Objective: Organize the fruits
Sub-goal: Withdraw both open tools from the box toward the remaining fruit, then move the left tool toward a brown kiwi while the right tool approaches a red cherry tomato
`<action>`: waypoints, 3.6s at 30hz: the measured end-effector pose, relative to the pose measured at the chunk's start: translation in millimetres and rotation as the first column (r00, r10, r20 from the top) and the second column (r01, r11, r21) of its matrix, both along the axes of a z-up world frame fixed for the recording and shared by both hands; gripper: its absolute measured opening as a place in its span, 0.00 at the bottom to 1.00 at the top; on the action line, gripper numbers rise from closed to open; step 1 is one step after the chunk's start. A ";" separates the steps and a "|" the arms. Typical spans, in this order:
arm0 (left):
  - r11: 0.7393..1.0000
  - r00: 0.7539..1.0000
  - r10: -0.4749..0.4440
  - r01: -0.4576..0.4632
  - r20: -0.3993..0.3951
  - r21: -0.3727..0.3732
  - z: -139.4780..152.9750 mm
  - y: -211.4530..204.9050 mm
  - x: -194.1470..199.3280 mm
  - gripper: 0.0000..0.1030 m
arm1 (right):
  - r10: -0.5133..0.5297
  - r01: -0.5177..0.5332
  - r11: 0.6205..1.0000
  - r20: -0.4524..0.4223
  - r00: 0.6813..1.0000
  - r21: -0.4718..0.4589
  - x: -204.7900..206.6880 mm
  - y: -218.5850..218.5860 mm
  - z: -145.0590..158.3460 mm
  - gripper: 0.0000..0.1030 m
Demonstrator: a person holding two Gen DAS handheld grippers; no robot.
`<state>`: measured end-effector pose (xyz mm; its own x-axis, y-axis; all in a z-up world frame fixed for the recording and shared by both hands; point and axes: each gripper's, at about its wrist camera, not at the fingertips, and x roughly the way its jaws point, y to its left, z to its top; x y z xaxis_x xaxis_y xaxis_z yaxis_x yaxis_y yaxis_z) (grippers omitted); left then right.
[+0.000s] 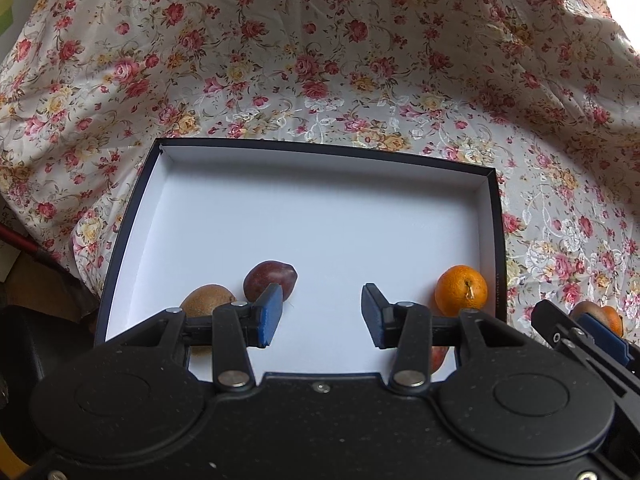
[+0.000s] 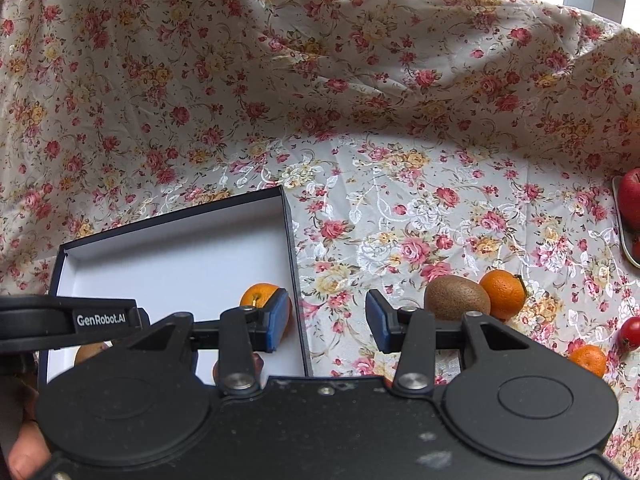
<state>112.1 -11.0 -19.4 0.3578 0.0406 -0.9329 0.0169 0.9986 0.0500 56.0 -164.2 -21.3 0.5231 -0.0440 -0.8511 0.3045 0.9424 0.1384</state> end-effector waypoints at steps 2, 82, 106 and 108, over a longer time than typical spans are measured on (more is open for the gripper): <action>1.000 1.000 -0.010 0.010 0.002 0.005 1.0 -6.0 -2.1 0.51 | -0.008 0.008 1.000 0.001 1.000 0.000 -2.9 -5.0 2.3 0.45; 0.933 0.929 -0.358 0.351 -0.091 -0.082 -40.9 -209.9 -60.6 0.52 | -0.550 0.577 0.811 -0.214 0.807 0.093 -158.0 -253.2 -37.3 0.45; 0.947 0.951 -0.305 0.297 -0.052 -0.118 -49.1 -214.0 -50.8 0.61 | -0.559 0.590 0.800 -0.224 0.799 0.109 -152.8 -261.0 -43.4 0.45; 0.949 0.952 -0.302 0.294 -0.054 -0.117 -50.5 -214.8 -49.5 0.61 | -0.570 0.600 0.793 -0.216 0.793 0.106 -152.1 -264.3 -42.6 0.45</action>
<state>62.6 -225.9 -69.9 0.2719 -0.1582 -0.9492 0.3144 0.9469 -0.0677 -96.0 -428.5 -63.9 0.2940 -0.1519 -0.9436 0.8217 0.5444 0.1684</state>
